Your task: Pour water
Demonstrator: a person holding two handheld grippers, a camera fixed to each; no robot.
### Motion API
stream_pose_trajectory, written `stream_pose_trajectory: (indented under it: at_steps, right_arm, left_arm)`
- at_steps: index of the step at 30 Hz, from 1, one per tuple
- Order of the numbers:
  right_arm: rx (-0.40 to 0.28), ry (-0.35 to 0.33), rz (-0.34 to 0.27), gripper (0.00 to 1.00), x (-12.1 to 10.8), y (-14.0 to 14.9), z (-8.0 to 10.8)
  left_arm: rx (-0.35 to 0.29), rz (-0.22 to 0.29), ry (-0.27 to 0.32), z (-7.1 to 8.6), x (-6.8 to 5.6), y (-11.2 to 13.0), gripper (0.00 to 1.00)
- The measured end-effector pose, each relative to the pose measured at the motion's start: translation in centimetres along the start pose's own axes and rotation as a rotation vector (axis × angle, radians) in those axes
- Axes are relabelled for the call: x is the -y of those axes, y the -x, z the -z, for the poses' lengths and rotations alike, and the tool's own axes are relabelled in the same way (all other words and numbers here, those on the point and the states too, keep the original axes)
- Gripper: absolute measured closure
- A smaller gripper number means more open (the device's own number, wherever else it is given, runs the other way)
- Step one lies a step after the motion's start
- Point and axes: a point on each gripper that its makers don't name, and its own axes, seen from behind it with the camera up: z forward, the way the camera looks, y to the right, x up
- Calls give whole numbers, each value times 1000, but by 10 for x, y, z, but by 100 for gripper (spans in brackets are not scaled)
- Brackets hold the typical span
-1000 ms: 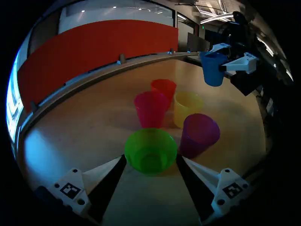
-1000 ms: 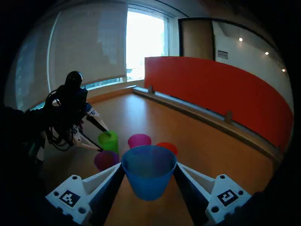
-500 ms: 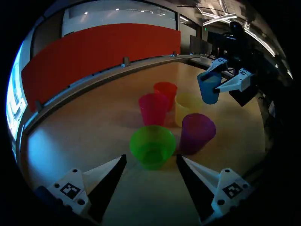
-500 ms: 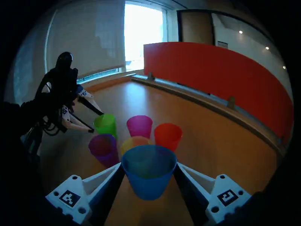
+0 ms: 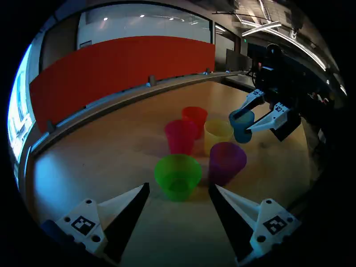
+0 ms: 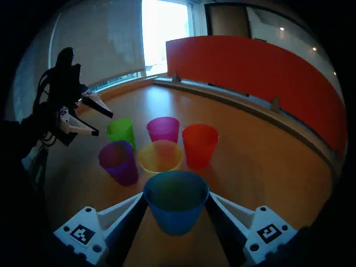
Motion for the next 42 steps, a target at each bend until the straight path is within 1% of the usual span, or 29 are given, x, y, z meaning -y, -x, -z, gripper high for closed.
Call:
stream_pose_trajectory:
  at_steps: [6,18,27,40,42]
  right_arm:
    - [19,-4,-8,10,0,10,-5]
    - [22,-3,2,9,2,16,-6]
    - [22,0,14,9,4,21,0]
    - [30,9,11,8,6,32,10]
    - [32,11,10,6,6,33,11]
  left_arm:
    - [-13,11,0,7,-1,-3,2]
    - [-25,16,-1,10,-1,-6,2]
    - [-19,12,0,12,-4,-4,2]
    - [-17,5,4,15,-10,-3,2]
    - [-18,5,5,16,-11,-3,2]
